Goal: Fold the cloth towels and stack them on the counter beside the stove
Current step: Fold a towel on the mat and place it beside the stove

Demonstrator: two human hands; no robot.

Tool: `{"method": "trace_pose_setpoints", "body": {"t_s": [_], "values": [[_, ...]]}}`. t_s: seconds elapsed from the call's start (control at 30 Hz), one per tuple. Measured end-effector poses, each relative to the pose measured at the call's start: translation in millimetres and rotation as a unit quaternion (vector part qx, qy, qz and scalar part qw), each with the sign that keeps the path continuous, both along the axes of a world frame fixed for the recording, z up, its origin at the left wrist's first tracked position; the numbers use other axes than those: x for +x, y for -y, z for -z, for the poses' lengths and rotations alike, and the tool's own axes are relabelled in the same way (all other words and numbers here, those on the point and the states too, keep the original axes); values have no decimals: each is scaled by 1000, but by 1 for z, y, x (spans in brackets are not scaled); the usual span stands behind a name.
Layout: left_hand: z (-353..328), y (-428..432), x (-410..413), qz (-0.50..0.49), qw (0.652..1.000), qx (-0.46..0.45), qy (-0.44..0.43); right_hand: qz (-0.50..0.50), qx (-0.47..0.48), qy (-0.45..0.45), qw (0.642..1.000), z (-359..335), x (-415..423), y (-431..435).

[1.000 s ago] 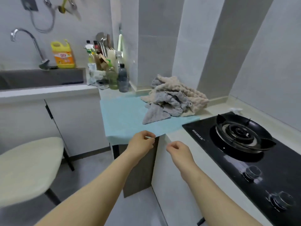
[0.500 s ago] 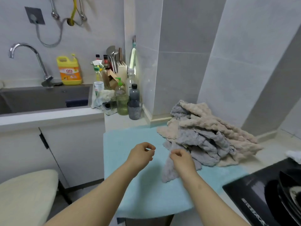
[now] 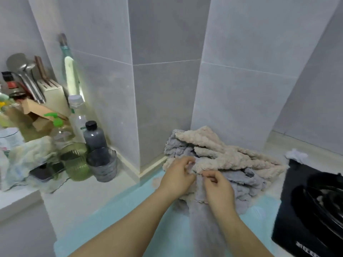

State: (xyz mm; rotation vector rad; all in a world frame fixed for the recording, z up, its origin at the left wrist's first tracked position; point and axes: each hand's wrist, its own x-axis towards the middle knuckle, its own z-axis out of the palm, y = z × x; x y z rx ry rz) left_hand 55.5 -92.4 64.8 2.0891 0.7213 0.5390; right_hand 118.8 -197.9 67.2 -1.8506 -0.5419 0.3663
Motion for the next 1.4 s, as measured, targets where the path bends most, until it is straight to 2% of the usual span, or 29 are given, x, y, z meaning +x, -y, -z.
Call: {"method": "trace_pose_setpoints", "body": {"t_s": [0.07,0.17,0.27,0.33,0.4,0.47,0.53,0.57,0.63,0.73,0.87,0.93,1.07,1.23,1.4], "values": [[8,-11,12,63,996,62,-13,63,4,-13,998,0,-10,2],[9,-20,20,83,991,102,-20,140,-4,-25,990,-1,-31,12],[-9,-20,16,81,992,84,54,199,4,-32,980,-4,-53,23],[-31,-16,6,96,987,-6,132,233,15,-28,972,-7,-66,30],[-55,-11,-8,118,967,-131,186,259,27,-26,965,-9,-78,36],[-76,-10,-19,127,921,-275,244,273,44,-25,961,-12,-91,39],[-93,-8,-27,135,850,-419,290,277,63,-27,958,-14,-102,42],[-99,-7,-32,139,823,-463,299,275,70,-31,958,-15,-107,44],[-102,-7,-43,145,805,-493,296,271,83,-41,958,-13,-118,44],[-79,-11,-57,125,821,-496,254,264,85,-42,960,-4,-134,41],[-22,-21,-74,61,893,-416,159,216,68,-21,974,22,-153,26],[7,-28,-81,70,910,-387,132,198,43,-3,979,45,-156,13],[55,-40,-94,114,918,-365,108,201,6,33,979,89,-164,-10],[90,-51,-112,164,928,-310,128,238,-51,119,963,109,-179,-23],[103,-57,-133,199,932,-263,149,283,4,107,953,112,-209,-24]]}}
